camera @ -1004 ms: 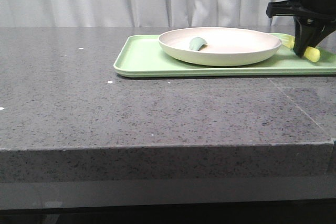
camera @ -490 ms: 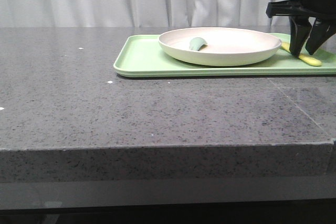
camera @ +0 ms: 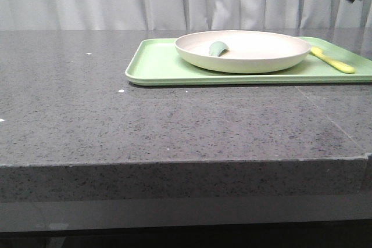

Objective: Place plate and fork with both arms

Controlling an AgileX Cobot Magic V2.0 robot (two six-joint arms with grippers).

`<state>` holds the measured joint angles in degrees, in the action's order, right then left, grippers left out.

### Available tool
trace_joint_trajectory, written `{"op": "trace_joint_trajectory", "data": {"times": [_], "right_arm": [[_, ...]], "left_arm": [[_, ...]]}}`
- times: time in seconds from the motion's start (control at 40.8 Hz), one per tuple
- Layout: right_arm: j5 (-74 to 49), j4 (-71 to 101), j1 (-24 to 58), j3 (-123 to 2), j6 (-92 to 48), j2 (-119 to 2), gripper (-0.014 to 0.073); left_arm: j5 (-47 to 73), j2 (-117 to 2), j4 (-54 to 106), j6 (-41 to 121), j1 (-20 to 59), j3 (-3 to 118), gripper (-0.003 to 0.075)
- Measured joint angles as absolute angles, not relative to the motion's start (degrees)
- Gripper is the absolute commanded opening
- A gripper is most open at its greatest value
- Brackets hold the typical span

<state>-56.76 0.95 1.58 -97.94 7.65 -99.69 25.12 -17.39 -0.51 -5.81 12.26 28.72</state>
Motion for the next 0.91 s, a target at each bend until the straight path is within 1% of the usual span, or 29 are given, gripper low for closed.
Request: {"op": "trace_joint_trajectory", "data": {"times": [0.171, 0.294, 0.514, 0.735, 0.906], "right_arm": [[-57.1, 0.95, 1.58, -96.5, 7.65, -95.18, -0.0065], [-55.87, 0.95, 1.83, -90.76, 7.5, -89.39, -0.0065], [-46.38, 0.86, 3.85, -71.91, 4.65, -73.62, -0.0065], [-35.12, 0.86, 4.1, -51.6, 2.86, -54.78, -0.0065], [-27.88, 0.86, 4.1, -38.12, 2.77, -40.38, -0.0065]], "left_arm": [[25.12, -17.39, -0.51, -5.81, 12.26, 28.72, -0.0018], [25.12, -17.39, -0.51, -5.81, 12.26, 28.72, -0.0018], [25.12, -17.39, -0.51, -5.81, 12.26, 28.72, -0.0018], [25.12, -17.39, -0.51, -5.81, 12.26, 28.72, -0.0018], [25.12, -17.39, -0.51, -5.81, 12.26, 28.72, -0.0018]]}}
